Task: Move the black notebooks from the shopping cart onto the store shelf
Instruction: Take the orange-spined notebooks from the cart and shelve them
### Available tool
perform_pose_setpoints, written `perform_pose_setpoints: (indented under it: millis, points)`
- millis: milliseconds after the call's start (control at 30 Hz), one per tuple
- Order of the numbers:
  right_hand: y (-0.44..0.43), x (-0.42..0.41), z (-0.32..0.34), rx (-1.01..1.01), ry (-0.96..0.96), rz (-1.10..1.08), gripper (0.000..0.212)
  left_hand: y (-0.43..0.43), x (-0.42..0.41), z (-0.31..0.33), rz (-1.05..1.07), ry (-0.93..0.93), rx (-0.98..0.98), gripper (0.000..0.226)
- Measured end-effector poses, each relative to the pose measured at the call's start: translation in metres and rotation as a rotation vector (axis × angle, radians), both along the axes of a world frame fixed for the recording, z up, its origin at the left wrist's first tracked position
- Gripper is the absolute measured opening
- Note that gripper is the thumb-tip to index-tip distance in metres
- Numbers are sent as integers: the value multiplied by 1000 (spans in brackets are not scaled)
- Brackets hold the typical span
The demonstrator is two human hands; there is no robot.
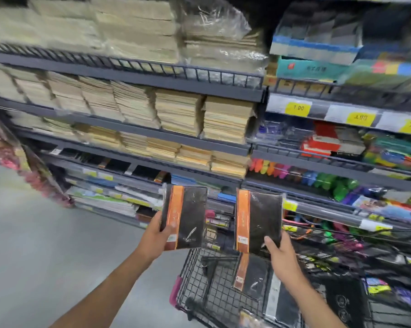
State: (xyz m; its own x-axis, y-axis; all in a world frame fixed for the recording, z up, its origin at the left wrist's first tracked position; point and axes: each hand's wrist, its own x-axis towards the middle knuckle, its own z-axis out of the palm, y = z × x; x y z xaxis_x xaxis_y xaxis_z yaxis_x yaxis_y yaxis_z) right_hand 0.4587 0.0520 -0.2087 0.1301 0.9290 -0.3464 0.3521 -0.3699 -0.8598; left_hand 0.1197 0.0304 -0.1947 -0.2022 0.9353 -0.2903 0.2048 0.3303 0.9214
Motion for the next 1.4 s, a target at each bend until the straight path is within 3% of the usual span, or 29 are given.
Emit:
perform_pose_setpoints:
  millis: [100, 267, 400, 633, 833, 1100, 1400]
  points:
    - [-7, -42, 7, 31, 8, 73, 71, -30, -44, 17, 97, -34, 35, 36]
    - [-40, -145, 49, 89, 47, 179, 58, -103, -130, 47, 234, -80, 108, 31]
    - [-73, -237, 78, 180, 87, 296, 36, -178, -206, 70, 377, -28, 187, 26]
    - [-129, -389, 105, 225, 180, 502, 26, -304, -315, 99, 617, 26, 237, 27]
    - [-159, -491, 114, 195, 223, 704, 36, -379, -371, 104, 828, 14, 251, 25]
    - [-146, -609, 99, 190, 228, 921, 33, -409, -437, 87, 1038, 48, 211, 22]
    - [-64, -724, 88, 141, 266, 990, 20, -346, -515, 83, 1136, 59, 172, 20]
